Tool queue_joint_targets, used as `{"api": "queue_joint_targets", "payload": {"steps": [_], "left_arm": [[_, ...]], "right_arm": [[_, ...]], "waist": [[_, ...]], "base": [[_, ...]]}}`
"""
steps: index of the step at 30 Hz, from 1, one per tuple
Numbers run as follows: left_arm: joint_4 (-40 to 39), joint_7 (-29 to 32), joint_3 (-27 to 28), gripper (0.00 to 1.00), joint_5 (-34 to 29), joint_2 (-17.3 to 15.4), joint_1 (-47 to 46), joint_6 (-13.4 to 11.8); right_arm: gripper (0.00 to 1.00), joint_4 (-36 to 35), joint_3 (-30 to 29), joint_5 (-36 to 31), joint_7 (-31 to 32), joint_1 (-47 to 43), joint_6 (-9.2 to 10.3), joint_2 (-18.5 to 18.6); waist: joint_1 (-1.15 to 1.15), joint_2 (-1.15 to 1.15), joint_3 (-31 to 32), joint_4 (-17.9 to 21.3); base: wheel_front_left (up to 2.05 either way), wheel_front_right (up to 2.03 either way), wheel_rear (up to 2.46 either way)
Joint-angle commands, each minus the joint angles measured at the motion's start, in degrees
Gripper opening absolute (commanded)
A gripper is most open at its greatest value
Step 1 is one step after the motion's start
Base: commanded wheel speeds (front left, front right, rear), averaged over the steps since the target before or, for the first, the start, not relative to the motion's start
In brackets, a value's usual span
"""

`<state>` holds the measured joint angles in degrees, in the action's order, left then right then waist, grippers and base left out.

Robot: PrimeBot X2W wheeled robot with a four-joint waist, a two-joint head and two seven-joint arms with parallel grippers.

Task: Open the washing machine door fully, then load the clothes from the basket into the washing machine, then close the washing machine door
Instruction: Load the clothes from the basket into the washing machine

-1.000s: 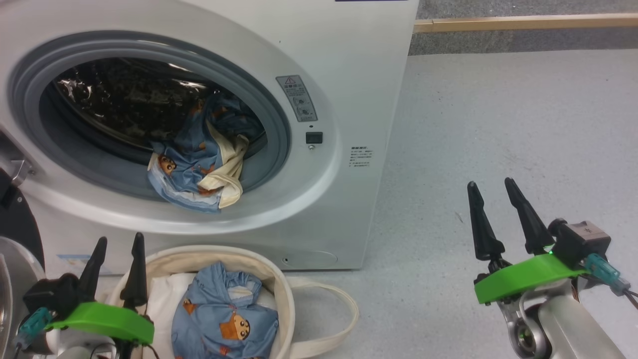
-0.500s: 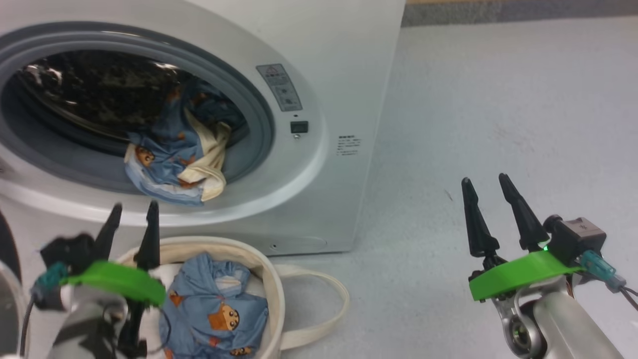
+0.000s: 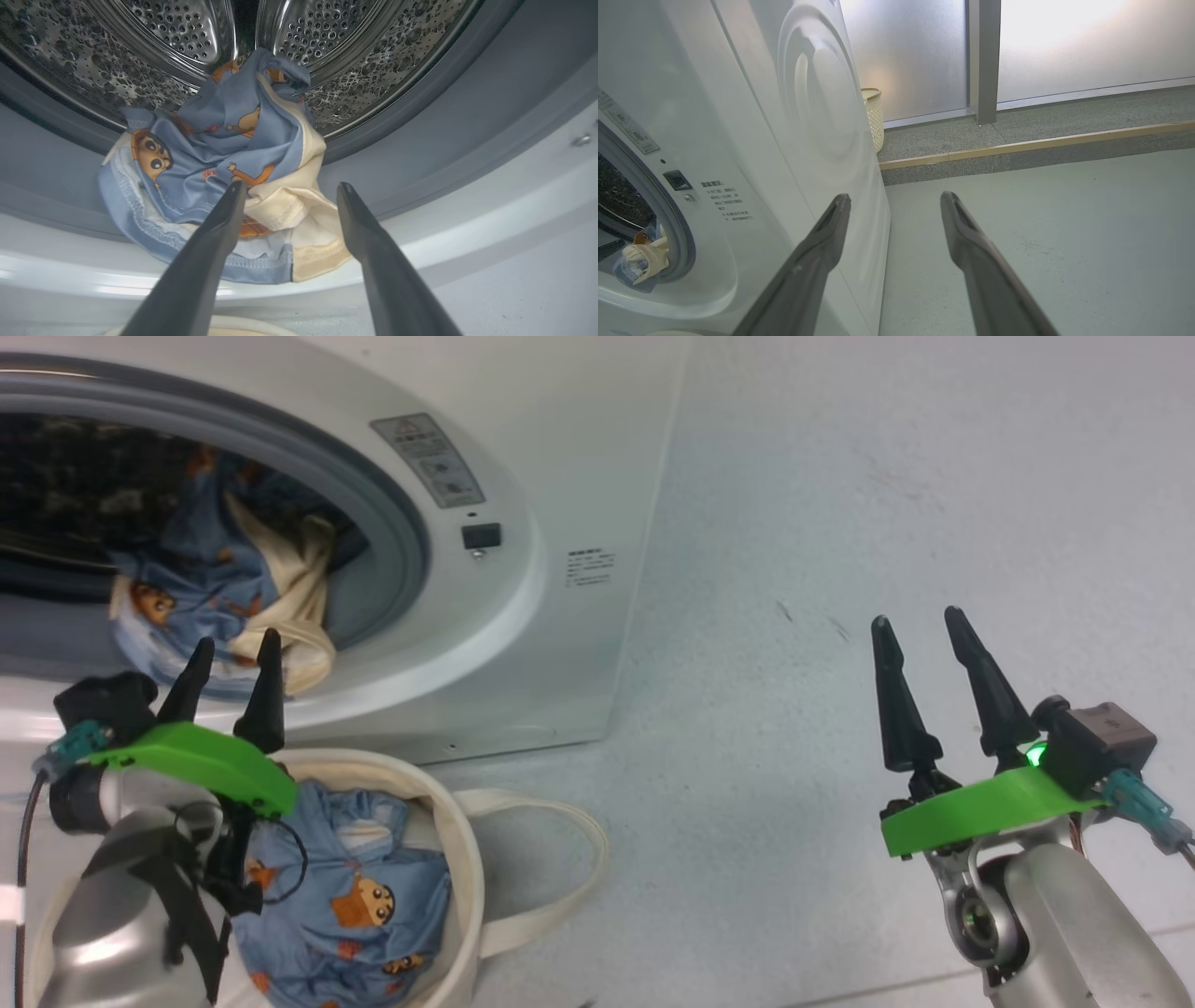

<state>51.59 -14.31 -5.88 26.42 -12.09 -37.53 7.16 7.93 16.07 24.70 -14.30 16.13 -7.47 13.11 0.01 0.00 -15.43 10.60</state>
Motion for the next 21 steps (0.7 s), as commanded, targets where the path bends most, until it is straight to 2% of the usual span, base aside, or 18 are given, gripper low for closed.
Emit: {"api": "queue_joint_targets", "payload": {"steps": [1,7,16,20,21], "left_arm": [[0.2,-0.7,0.6,1.00,0.9,-2.9,-2.7,0.3],[6.4,-0.7,-1.0,1.00,2.9,-5.3,-7.5,0.3],[14.7,-0.7,-6.7,1.00,1.4,-7.1,-14.1,0.3],[17.2,-0.7,-6.9,1.00,0.3,-8.2,-16.8,-1.4],[17.5,-0.7,-6.9,0.27,0.1,-8.4,-17.4,-1.9]], "right_arm": [[1.00,-2.1,0.4,-0.6,-0.7,1.1,-0.02,-0.1],[1.00,-3.1,0.2,-1.3,-0.7,1.9,-0.02,-0.2],[1.00,-4.5,-0.5,-2.2,-0.7,2.0,-0.02,-0.3],[1.00,-5.1,-0.4,-2.4,-0.7,1.9,-0.02,-0.5],[1.00,-5.3,-0.5,-2.5,-0.7,2.0,-0.02,-0.6]], "waist": [[-0.01,0.00,-1.4,1.2],[-0.01,0.00,-3.9,2.8],[-0.01,0.00,-7.3,4.7],[-0.01,0.00,-8.6,5.3],[-0.01,0.00,-9.0,5.4]], "base": [[0.00,0.00,0.00],[0.00,0.00,0.00],[0.00,0.00,0.00],[0.00,0.00,0.00],[0.00,0.00,0.00]]}}
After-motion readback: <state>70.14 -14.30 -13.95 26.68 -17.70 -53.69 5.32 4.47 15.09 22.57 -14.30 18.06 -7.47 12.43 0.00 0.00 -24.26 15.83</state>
